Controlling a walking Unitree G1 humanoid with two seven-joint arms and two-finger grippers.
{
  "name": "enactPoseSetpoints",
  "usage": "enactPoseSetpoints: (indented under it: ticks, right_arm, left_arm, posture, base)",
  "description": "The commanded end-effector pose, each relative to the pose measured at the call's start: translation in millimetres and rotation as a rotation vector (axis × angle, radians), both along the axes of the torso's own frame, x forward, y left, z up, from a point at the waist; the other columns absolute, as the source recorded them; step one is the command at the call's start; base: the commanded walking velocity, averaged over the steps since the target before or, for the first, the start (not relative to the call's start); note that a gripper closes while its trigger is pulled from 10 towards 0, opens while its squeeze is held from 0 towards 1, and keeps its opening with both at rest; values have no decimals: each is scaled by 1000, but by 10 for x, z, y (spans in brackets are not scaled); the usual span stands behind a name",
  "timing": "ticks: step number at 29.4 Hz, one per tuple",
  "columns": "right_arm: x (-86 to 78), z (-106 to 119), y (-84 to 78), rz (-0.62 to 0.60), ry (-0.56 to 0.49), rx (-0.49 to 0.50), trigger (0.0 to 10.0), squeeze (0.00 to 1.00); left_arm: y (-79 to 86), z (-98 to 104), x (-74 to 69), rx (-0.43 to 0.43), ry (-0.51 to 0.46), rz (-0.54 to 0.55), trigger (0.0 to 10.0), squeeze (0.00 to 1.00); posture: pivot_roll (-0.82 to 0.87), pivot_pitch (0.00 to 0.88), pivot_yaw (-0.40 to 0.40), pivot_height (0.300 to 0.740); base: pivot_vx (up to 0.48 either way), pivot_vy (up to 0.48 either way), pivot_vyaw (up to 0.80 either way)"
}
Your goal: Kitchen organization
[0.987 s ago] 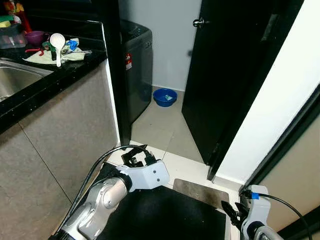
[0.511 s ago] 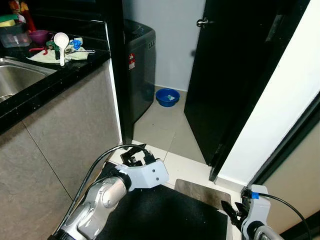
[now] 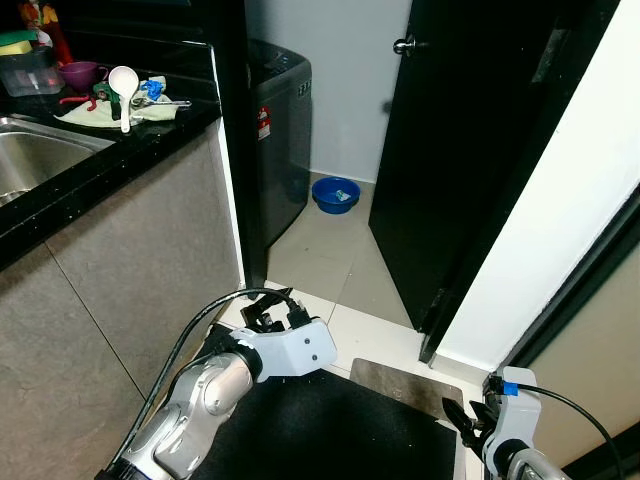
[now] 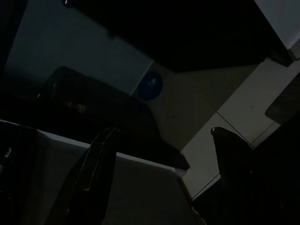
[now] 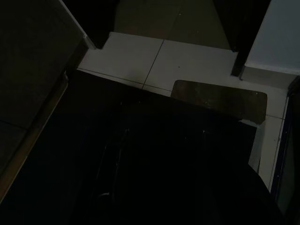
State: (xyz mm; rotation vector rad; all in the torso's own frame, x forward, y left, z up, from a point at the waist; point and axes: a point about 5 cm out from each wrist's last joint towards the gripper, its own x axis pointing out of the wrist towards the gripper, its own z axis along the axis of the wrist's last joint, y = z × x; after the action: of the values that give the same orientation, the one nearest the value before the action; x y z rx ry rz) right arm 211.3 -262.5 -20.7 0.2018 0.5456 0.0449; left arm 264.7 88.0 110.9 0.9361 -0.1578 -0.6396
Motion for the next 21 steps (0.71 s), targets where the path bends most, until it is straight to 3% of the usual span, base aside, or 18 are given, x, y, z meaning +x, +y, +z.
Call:
enactPoseSetpoints:
  ticks: [1,21]
  right_arm:
    - [-22,-21,18,-4,10,7,10000,0]
    - [31,-4,-19,-5,20,0,10000,0]
  left_arm:
    - [17,31,3,11,-10,-1,10000,0]
    - [-33,14,60,9,-8,3,10000,0]
  posture:
    - [53,0,-25,740]
    - [-30,0,-27,740]
  base:
    - [0,0,0]
    - [0,0,0]
